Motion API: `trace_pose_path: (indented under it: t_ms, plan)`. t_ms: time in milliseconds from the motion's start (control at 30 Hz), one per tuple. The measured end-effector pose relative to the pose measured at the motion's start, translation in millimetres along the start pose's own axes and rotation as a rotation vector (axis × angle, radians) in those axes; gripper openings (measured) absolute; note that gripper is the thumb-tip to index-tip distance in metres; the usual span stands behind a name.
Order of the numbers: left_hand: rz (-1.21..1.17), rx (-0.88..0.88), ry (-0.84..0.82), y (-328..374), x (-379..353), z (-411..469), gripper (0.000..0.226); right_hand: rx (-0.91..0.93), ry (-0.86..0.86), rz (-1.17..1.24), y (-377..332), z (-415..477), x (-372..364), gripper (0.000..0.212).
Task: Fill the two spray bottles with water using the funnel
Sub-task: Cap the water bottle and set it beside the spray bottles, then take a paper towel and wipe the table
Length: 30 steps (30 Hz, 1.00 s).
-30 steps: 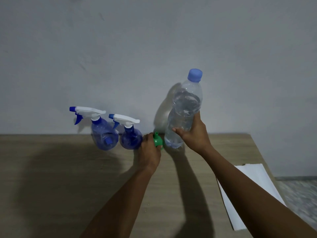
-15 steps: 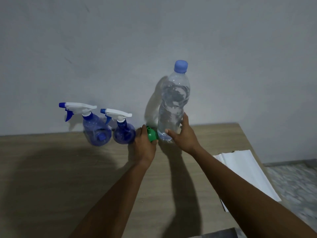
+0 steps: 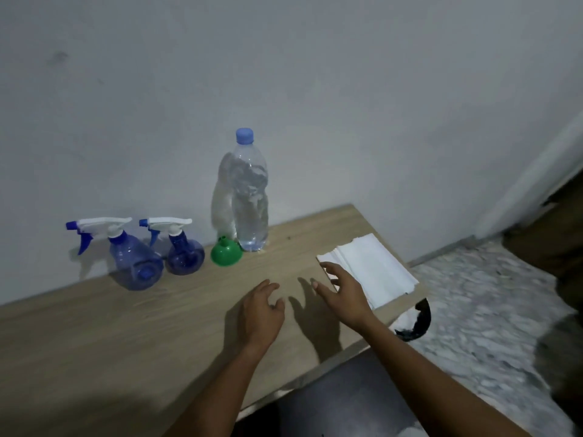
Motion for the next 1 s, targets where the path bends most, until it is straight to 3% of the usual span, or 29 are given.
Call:
trace_pose_path:
  t_ms: [167,367,567,767,867,1000]
  plan:
    - [0.101,-0.157,-0.113,41.3,-32.5,-22.3,0.031,-0.084,0.132,-0.003,21.3,-31.9,61.2,0.037]
    - [0.223,-0.190,-0.209,81.1,-77.4,-43.7,0.035,-0.122,0.190,-0.005,64.1,-40.2,114.3,0.024]
    - [0.314,-0.161,-0.225,112.1,-144.7,-53.2,0.039,-0.166,0.142,-0.002,133.9,-33.5,160.6,0.023]
    - [0.501,-0.133,-0.179,138.7,-207.3,-49.7,0.061,-0.159,0.064,-0.060,189.1,-9.7,195.9,0.016]
    - [0.582,-0.118,-0.187,138.8,-228.6,-50.7,0.066,-0.153,0.033,-0.103,202.2,5.5,200.0,0.008]
    - [0.603,-0.095,-0.188,129.7,-242.7,-54.7,0.066,-0.041,0.004,-0.184,196.4,23.6,186.6,0.015]
Point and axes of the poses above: each hand's wrist, its own z-axis towards the middle knuckle, its own x-axis out of the back of the hand, y = z × x, the point moved 7 cm from there along z, towards the middle knuckle, and after that the axes turned 15 degrees about x, right-handed, at the moved point
